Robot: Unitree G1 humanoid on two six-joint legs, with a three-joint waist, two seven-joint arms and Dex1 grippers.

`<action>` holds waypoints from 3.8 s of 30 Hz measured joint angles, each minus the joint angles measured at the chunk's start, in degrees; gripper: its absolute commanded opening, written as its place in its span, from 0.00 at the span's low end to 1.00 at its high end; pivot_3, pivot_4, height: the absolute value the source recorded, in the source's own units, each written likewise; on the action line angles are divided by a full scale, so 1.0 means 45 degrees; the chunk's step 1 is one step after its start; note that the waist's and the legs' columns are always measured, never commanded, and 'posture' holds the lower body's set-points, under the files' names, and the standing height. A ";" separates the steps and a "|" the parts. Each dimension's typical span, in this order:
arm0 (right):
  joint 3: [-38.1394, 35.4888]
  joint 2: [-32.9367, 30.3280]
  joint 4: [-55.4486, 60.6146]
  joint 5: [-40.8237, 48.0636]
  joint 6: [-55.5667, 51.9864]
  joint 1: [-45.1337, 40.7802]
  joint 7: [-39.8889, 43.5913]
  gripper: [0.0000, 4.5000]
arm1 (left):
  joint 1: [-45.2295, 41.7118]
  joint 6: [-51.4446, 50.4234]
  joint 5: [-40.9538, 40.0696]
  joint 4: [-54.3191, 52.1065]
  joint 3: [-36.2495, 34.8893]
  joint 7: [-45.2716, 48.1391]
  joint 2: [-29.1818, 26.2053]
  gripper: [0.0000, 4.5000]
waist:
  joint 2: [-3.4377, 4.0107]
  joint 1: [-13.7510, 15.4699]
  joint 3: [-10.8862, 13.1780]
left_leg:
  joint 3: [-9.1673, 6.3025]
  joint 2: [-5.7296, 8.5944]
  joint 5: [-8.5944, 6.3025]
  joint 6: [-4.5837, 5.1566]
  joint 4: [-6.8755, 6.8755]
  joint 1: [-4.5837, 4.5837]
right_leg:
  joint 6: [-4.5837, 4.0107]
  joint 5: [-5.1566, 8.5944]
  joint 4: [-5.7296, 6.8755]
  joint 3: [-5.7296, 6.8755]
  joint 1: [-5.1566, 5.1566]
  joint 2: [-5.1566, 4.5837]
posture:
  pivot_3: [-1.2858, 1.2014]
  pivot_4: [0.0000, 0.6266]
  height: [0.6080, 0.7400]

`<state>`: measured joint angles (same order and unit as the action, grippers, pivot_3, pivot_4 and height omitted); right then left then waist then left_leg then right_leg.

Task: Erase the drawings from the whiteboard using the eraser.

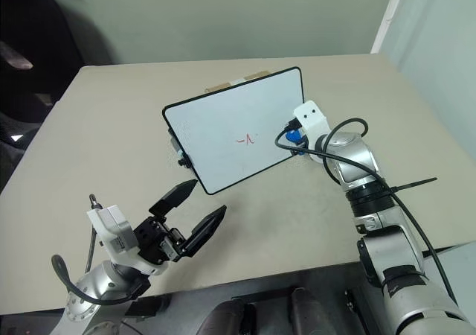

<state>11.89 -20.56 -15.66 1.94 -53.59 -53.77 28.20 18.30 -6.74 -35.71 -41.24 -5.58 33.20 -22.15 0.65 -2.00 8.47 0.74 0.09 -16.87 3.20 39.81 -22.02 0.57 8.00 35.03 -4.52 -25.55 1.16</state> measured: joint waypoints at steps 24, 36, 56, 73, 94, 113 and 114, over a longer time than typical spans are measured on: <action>0.1597 0.3016 0.2461 0.0343 -0.0735 -0.0511 0.0672 0.07 | 0.0694 0.0042 0.0026 -0.0359 0.0046 -0.0150 0.0187 1.00 | -0.0001 -0.0235 0.0000 | 0.0005 -0.0043 0.0063 -0.0106 -0.0130 0.0001 | -0.0074 0.0002 0.0004 0.0000 -0.0064 0.0049 | 0.52 0.24 1.00; 0.1836 0.3082 0.2418 0.0497 -0.0898 -0.0507 0.0703 0.07 | 0.0708 0.0068 -0.0038 -0.0369 -0.0086 -0.0164 0.0133 1.00 | -0.0003 -0.0215 -0.0002 | 0.0002 -0.0049 0.0071 -0.0117 -0.0137 0.0018 | -0.0091 0.0001 0.0003 0.0002 -0.0063 0.0055 | 0.52 0.24 1.00; 0.1102 0.2161 0.1339 0.0550 -0.1636 -0.0583 0.0059 0.07 | 0.0355 0.0066 -0.0035 -0.0266 -0.0038 0.0011 0.0087 1.00 | -0.0008 -0.0171 -0.0004 | 0.0003 -0.0050 0.0134 -0.0110 -0.0145 -0.0004 | -0.0116 -0.0068 0.0003 0.0002 -0.0068 0.0057 | 0.52 0.24 1.00; 0.1431 0.2789 0.1492 0.0582 -0.0683 -0.0951 0.0458 0.07 | 0.0325 0.0066 -0.0013 -0.0264 -0.0002 -0.0006 0.0112 1.00 | -0.0009 -0.0190 -0.0005 | 0.0002 -0.0058 0.0137 -0.0123 -0.0149 0.0003 | -0.0124 -0.0063 0.0005 0.0003 -0.0075 0.0066 | 0.52 0.24 1.00; -0.0614 0.0313 0.0818 0.0553 -0.1477 0.0062 -0.0652 0.07 | 0.0101 -0.0002 -0.0046 -0.0193 -0.0017 0.0040 0.0036 1.00 | -0.0008 -0.0023 -0.0005 | 0.0004 -0.0055 0.0163 -0.0109 -0.0144 -0.0042 | -0.0094 -0.0081 -0.0008 -0.0001 -0.0086 0.0062 | 0.52 0.24 1.00; -0.0198 0.2306 0.0423 0.0609 -0.0912 -0.1387 -0.0603 0.07 | 0.0814 0.0003 -0.0043 -0.0616 0.0065 -0.0230 0.0078 1.00 | -0.0008 -0.0212 -0.0005 | 0.0007 -0.0060 0.0166 -0.0117 -0.0150 -0.0046 | -0.0122 -0.0092 0.0023 -0.0002 -0.0123 0.0068 | 0.52 0.24 1.00; -0.0141 0.2367 0.0424 0.0611 -0.0912 -0.1465 -0.0587 0.07 | 0.0826 0.0003 -0.0043 -0.0616 0.0065 -0.0232 0.0079 1.00 | -0.0008 -0.0213 -0.0005 | 0.0007 -0.0060 0.0168 -0.0121 -0.0151 -0.0046 | -0.0122 -0.0092 0.0029 -0.0002 -0.0125 0.0068 | 0.52 0.24 1.00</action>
<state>11.25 -9.91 -13.76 4.69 -57.70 -60.37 25.55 22.01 -6.72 -35.90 -44.01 -5.29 32.16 -21.79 0.61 -2.96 8.45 0.77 -0.18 -16.11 2.65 39.12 -22.23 0.02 7.59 35.16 -4.53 -26.12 1.47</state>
